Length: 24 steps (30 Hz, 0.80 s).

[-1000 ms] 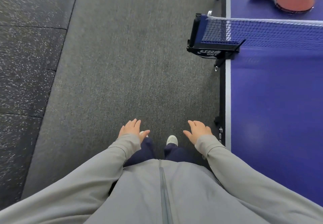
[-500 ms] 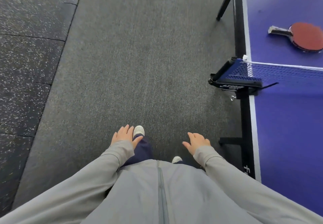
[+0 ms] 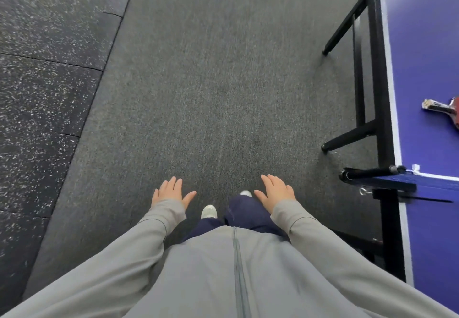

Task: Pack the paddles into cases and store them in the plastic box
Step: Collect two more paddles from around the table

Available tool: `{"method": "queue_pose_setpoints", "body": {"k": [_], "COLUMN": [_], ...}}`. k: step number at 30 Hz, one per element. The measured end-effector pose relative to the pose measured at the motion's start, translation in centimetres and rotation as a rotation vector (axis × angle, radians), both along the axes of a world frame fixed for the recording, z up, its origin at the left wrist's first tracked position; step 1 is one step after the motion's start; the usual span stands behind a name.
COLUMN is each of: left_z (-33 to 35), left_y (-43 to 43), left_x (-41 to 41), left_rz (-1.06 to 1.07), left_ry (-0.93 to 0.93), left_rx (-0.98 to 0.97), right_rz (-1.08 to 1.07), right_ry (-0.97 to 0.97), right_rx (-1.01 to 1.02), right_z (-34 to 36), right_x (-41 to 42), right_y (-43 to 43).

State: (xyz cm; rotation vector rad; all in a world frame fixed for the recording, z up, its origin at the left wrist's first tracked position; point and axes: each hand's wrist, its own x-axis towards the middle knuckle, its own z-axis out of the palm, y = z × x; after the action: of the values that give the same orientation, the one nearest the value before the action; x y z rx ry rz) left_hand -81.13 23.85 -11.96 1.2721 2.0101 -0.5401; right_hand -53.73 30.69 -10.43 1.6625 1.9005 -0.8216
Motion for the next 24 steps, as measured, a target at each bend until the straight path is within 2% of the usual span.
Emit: {"method": "queue_pose_setpoints", "body": {"k": [8, 16, 24], "left_z": [-1.2, -0.5, 0.4], "left_y": [11.6, 29.2, 44.1], "left_x": [0.9, 3.8, 8.0], "left_rz": [-0.100, -0.166, -0.343], "left_ry": [-0.021, -0.021, -0.081], "left_rx": [-0.023, 0.010, 0.099], "right_rz": [-0.063, -0.119, -0.333], "right_ry": [-0.052, -0.027, -0.035], "right_rx": [-0.090, -0.111, -0.106], "right_z": [-1.8, -1.6, -0.2], "right_x": [0.9, 4.0, 8.2], "right_y": [9.4, 23.9, 33.4]}}
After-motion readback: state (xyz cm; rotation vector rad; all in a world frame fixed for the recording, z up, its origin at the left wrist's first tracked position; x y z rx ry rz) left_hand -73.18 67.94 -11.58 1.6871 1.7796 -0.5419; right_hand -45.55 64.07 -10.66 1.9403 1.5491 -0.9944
